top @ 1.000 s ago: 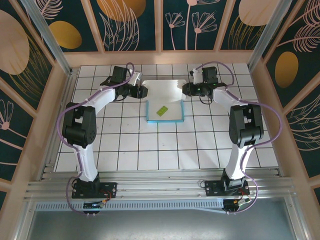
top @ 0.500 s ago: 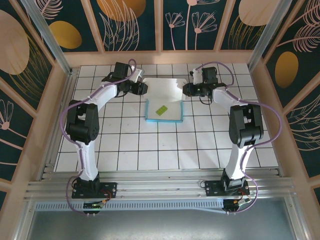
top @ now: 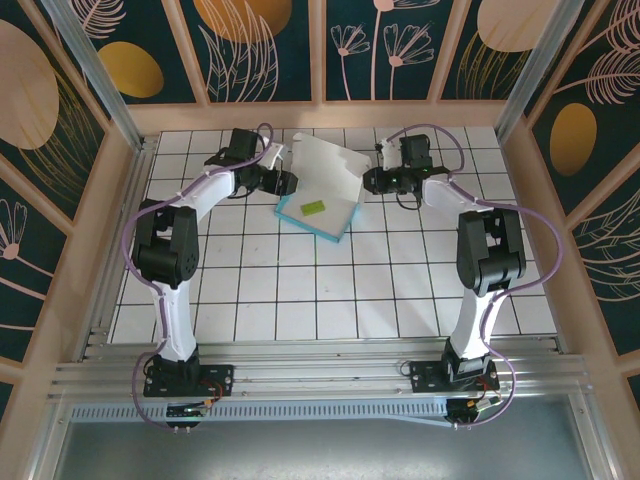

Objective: Fold the paper box

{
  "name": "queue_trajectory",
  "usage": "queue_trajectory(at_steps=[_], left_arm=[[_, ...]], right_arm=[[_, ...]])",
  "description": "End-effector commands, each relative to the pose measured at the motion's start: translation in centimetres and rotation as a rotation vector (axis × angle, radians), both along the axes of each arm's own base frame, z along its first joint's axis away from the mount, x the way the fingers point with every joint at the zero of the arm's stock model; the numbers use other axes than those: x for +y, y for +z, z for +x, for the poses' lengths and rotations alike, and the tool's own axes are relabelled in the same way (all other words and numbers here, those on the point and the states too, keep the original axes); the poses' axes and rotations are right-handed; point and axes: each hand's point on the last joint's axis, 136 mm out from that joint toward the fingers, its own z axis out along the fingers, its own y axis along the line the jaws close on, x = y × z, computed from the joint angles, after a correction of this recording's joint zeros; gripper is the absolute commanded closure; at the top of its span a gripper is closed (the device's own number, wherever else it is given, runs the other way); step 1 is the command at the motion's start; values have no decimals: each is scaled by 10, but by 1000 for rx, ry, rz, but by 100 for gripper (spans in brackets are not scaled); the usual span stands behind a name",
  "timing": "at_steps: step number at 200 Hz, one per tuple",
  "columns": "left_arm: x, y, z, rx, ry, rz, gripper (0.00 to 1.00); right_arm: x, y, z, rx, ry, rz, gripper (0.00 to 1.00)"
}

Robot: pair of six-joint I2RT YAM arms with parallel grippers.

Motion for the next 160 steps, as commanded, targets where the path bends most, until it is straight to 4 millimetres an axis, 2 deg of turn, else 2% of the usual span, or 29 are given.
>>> queue_trajectory(at_steps=[1, 21, 49, 82, 106, 135, 160], left_arm=[[0, 26, 22, -103, -94, 73, 32], [-9, 34, 35, -112, -195, 66, 32], [-26, 42, 44, -96, -319, -4, 32], [-26, 25, 39, -45, -342, -39, 33], [-26, 21, 38, -40, -349, -73, 34], [-21, 12, 41, -33, -320, -67, 40], [-19, 6, 46, -28, -298, -71, 53]], right_arm=[[-2, 10, -1, -81, 70, -87, 85], [1, 14, -3, -108, 131, -112, 85], [5, 19, -6, -138, 187, -121, 85], [8, 23, -4, -151, 216, -118, 85], [9, 24, -2, -151, 221, -121, 85], [9, 24, 0, -149, 224, -123, 86], [10, 21, 0, -145, 229, -123, 86]])
